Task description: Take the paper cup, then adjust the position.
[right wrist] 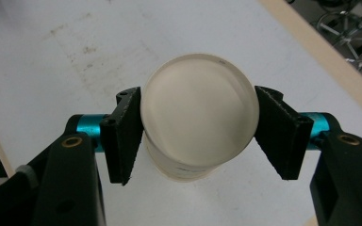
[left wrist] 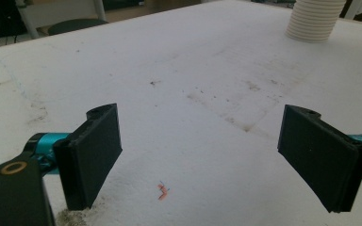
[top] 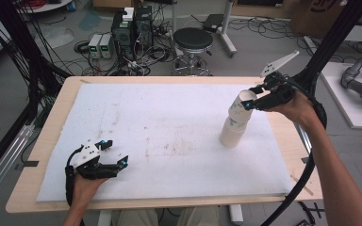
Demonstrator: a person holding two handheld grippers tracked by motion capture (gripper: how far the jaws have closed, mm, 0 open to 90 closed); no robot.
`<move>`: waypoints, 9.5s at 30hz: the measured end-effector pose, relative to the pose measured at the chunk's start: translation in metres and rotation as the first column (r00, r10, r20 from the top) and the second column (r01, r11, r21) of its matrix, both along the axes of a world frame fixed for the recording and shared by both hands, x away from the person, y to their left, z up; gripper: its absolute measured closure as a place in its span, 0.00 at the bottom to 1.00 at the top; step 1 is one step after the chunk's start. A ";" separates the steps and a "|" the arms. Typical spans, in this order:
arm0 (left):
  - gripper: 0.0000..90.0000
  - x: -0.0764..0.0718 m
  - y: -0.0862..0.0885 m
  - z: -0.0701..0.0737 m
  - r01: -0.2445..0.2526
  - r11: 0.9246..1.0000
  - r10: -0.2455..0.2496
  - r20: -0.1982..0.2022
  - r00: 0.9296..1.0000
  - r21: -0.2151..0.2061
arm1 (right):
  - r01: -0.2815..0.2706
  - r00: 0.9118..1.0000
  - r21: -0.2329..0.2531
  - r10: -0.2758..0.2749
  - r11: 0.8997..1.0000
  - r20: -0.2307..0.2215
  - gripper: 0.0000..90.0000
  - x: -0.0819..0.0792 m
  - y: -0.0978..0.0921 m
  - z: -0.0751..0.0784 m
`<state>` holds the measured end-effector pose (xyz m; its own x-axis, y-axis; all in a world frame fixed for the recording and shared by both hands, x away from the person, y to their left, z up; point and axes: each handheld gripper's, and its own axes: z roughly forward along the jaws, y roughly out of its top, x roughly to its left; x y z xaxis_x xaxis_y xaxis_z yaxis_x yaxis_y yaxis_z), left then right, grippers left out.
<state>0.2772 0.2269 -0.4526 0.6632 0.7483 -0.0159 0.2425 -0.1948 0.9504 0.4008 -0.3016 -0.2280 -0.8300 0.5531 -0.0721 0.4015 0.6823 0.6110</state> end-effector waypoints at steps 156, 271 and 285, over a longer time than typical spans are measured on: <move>0.24 0.026 -0.125 0.056 0.643 0.760 -0.641 0.057 0.766 -0.090 | -0.404 0.912 0.622 0.344 0.671 0.222 0.42 -0.097 0.120 -0.141; 0.13 0.047 -0.119 0.102 0.737 0.601 -0.680 -0.286 0.675 0.310 | -0.454 0.891 0.008 0.454 0.891 -0.009 0.42 -0.096 0.179 -0.123; 0.13 0.034 -0.077 0.089 0.657 0.749 -0.653 -0.066 0.754 0.086 | -0.393 0.919 0.271 0.386 0.879 0.079 0.42 -0.101 0.136 -0.140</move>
<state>0.3113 0.1497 -0.3638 0.9916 0.1292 0.0049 0.0487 -0.4077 0.9118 0.3001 -0.1652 -0.3680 -0.9825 0.1855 0.0150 0.1225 0.5836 0.8027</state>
